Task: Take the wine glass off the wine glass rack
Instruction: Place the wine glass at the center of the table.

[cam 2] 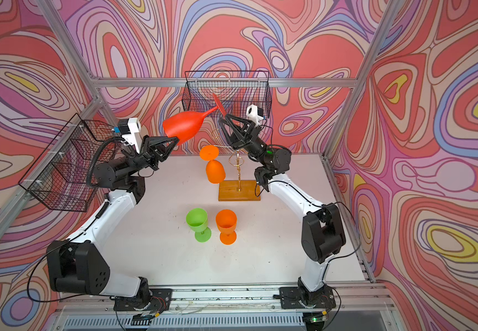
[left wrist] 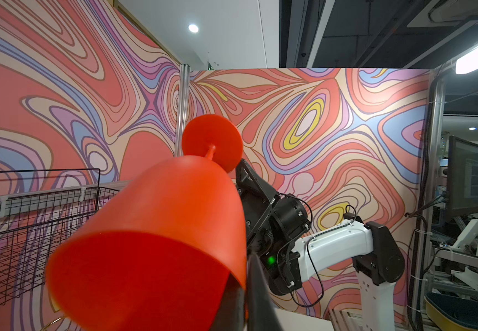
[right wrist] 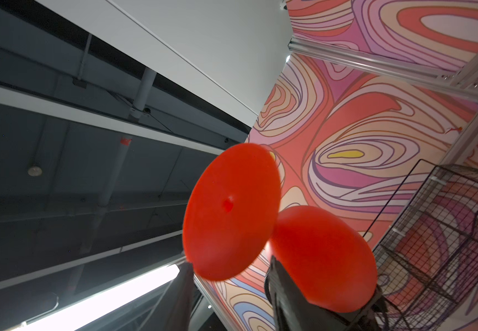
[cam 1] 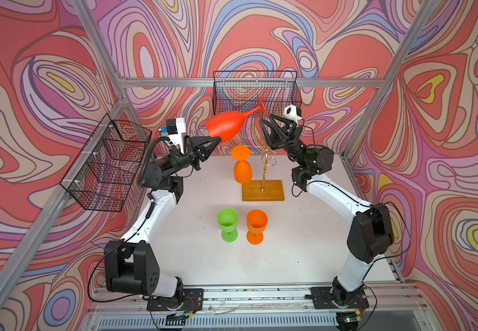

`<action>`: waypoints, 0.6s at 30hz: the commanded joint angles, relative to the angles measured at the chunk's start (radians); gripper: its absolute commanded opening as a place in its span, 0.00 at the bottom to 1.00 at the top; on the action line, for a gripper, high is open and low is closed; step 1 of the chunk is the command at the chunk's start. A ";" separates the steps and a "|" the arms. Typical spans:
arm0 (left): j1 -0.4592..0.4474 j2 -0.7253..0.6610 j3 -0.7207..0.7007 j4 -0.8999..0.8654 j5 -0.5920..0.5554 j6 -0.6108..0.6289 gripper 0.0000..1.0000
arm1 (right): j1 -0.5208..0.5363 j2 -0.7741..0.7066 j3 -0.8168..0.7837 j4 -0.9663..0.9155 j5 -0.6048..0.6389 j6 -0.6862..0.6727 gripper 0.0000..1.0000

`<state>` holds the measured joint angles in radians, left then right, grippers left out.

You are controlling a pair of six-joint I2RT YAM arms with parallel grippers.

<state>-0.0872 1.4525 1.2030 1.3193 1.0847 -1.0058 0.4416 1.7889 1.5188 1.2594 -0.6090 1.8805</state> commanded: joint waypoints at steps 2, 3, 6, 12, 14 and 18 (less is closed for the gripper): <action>0.001 -0.035 -0.009 0.044 0.015 0.009 0.00 | -0.016 -0.011 -0.032 0.037 -0.014 -0.021 0.57; 0.001 -0.037 -0.010 0.044 0.016 0.009 0.00 | -0.018 -0.012 -0.043 0.031 -0.013 -0.032 0.59; 0.002 -0.044 -0.008 0.044 0.023 0.012 0.00 | -0.030 -0.070 -0.072 -0.008 -0.013 -0.081 0.63; 0.003 -0.056 0.014 0.040 0.027 0.000 0.00 | -0.050 -0.172 -0.134 -0.152 -0.034 -0.235 0.64; 0.003 -0.062 0.032 0.015 0.036 -0.003 0.00 | -0.055 -0.229 -0.155 -0.254 -0.044 -0.330 0.65; 0.002 -0.103 0.048 -0.125 0.052 0.085 0.00 | -0.055 -0.378 -0.173 -0.610 -0.022 -0.662 0.65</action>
<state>-0.0868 1.3994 1.2125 1.2526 1.1110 -0.9791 0.3874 1.4994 1.3518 0.9047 -0.6308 1.4967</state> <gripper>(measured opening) 0.048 0.646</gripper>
